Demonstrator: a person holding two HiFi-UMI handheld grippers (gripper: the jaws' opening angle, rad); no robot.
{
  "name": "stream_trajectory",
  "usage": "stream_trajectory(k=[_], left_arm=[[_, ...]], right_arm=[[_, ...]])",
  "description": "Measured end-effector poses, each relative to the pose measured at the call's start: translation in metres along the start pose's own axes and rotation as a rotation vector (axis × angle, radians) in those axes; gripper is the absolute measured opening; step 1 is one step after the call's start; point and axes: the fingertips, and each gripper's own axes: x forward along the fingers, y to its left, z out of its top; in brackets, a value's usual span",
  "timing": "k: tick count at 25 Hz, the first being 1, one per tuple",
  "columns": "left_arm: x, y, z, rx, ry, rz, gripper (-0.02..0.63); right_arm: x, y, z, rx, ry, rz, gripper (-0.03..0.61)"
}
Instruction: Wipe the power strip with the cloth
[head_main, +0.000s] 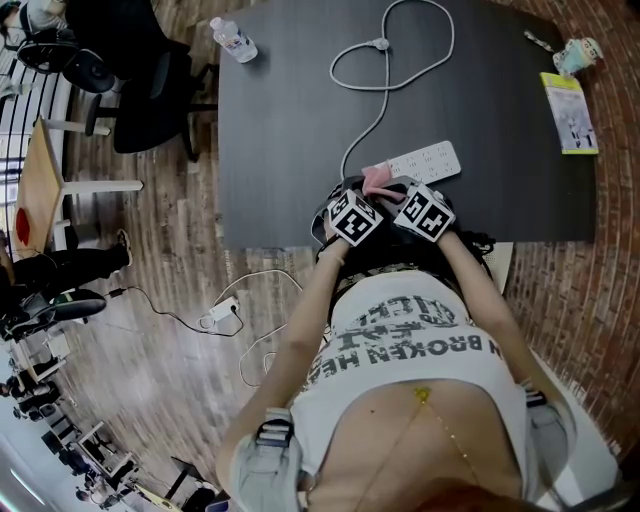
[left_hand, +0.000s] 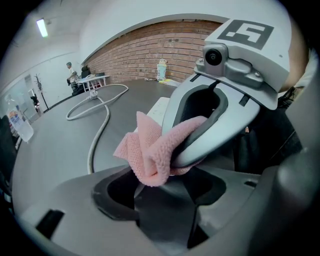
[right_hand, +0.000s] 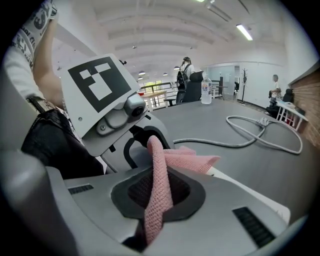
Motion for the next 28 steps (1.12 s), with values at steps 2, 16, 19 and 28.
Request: stream_trajectory(k=[2,16,19,28], left_arm=[[0.000,0.000,0.000,-0.002,-0.001,-0.002,0.268],[-0.001,0.000,0.000,-0.001,0.000,0.001,0.268],[-0.001,0.001,-0.001,0.000,-0.001,0.001,0.268],[-0.001,0.000,-0.001,0.001,0.000,0.001,0.268]], right_arm=[[0.000,0.000,0.000,0.000,-0.002,-0.003,0.017],[-0.006,-0.008,-0.005,-0.035,0.028,-0.016,0.017],[-0.009,-0.014,-0.008,-0.042,0.045,-0.034,0.017],[-0.018,-0.023,-0.014,-0.066,0.084,-0.035,0.017]])
